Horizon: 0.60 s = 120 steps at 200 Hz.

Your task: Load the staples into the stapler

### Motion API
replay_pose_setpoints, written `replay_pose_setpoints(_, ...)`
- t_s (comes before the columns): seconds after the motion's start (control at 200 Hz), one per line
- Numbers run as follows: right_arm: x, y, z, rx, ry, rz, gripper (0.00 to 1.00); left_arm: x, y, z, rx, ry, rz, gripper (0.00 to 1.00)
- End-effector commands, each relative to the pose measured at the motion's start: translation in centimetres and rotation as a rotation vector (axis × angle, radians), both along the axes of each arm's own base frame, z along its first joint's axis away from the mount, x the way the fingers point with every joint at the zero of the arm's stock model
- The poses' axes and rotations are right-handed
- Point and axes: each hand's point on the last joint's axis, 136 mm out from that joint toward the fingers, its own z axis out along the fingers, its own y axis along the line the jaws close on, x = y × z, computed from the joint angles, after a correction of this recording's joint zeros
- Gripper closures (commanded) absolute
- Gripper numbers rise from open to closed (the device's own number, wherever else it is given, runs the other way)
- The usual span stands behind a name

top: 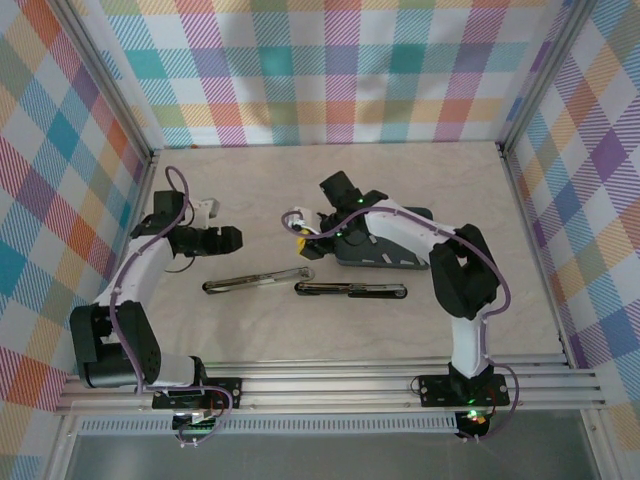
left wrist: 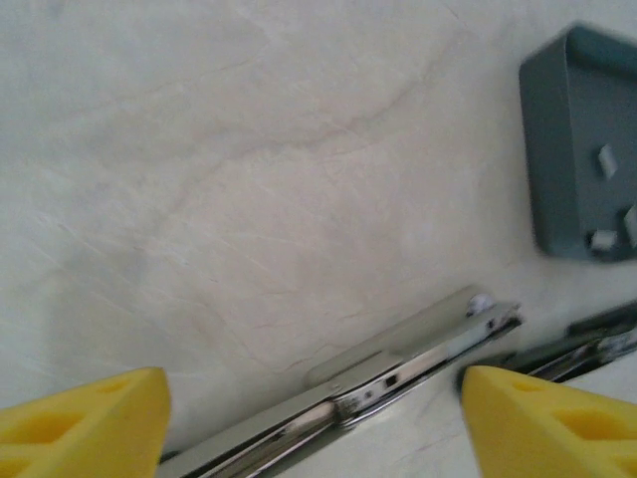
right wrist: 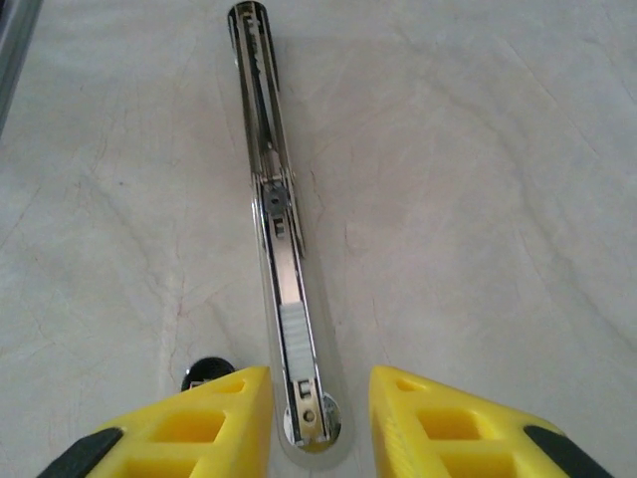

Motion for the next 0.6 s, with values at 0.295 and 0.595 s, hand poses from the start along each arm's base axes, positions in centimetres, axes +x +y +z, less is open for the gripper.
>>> replay_pose_setpoints(0.295, 3.5, -2.4, 1.8, 0.033, 0.404, -0.433, 0.52, -6.8, -0.5, -0.9, 0.522, -0.156, -0.771, 0.38)
replay_pose_setpoints(0.595, 1.9, -1.9, 2.3, 0.064, 0.817, -0.647, 0.56, -8.6, 4.7, -6.6, 0.825, 0.057, -1.038, 0.33)
